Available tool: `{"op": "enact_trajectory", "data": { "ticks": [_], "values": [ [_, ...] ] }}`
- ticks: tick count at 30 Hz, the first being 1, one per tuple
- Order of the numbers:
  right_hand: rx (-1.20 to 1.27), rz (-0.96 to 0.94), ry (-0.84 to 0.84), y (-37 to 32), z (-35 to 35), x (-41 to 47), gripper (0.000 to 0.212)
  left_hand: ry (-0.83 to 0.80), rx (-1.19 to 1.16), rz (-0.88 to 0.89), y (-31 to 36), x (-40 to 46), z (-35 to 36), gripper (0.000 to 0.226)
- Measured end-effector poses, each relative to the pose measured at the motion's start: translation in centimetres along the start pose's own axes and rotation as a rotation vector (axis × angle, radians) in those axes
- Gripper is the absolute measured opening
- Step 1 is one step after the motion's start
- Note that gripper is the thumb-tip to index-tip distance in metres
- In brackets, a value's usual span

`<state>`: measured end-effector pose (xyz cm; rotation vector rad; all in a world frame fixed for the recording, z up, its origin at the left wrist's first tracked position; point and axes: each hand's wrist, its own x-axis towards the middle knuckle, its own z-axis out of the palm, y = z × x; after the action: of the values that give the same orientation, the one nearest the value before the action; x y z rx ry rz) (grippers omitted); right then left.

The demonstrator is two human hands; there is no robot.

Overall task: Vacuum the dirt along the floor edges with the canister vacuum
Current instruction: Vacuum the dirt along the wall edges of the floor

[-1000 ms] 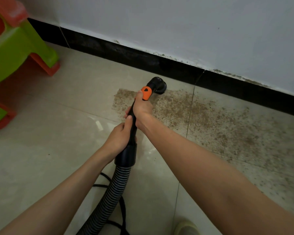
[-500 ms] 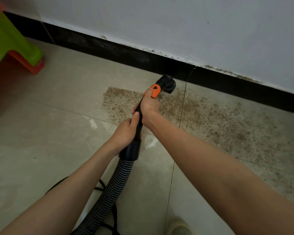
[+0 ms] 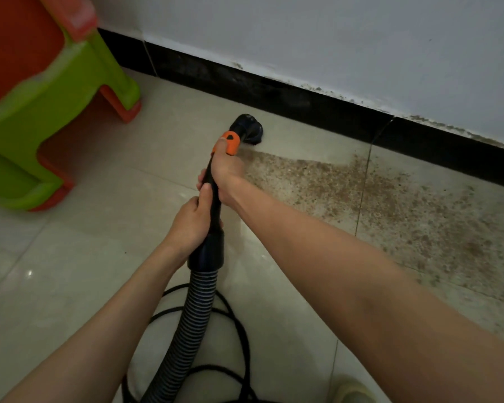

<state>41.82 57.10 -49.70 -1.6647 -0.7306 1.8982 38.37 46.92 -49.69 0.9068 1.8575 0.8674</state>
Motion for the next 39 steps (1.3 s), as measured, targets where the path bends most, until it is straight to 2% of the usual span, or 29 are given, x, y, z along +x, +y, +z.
{"op": "enact_trajectory", "data": {
  "ticks": [6, 14, 32, 39],
  "values": [
    [-0.059, -0.005, -0.088, 1.7, 4.0, -1.5, 0.049, 0.041, -0.056, -0.066, -1.8, -1.1, -3.3, 0.060],
    [-0.168, 0.000, -0.067, 2.6, 4.8, -2.8, 0.051, -0.002, -0.141, -0.105, -3.3, -2.5, -4.5, 0.062],
    [-0.078, 0.021, 0.078, 1.8, -1.6, -2.8, 0.055, -0.120, -0.054, -0.048, -1.0, -3.2, 0.1, 0.060],
    [-0.045, 0.027, 0.138, 0.7, -6.2, -2.8, 0.055, -0.239, -0.064, -0.047, 0.5, -3.2, 3.6, 0.059]
  ]
}}
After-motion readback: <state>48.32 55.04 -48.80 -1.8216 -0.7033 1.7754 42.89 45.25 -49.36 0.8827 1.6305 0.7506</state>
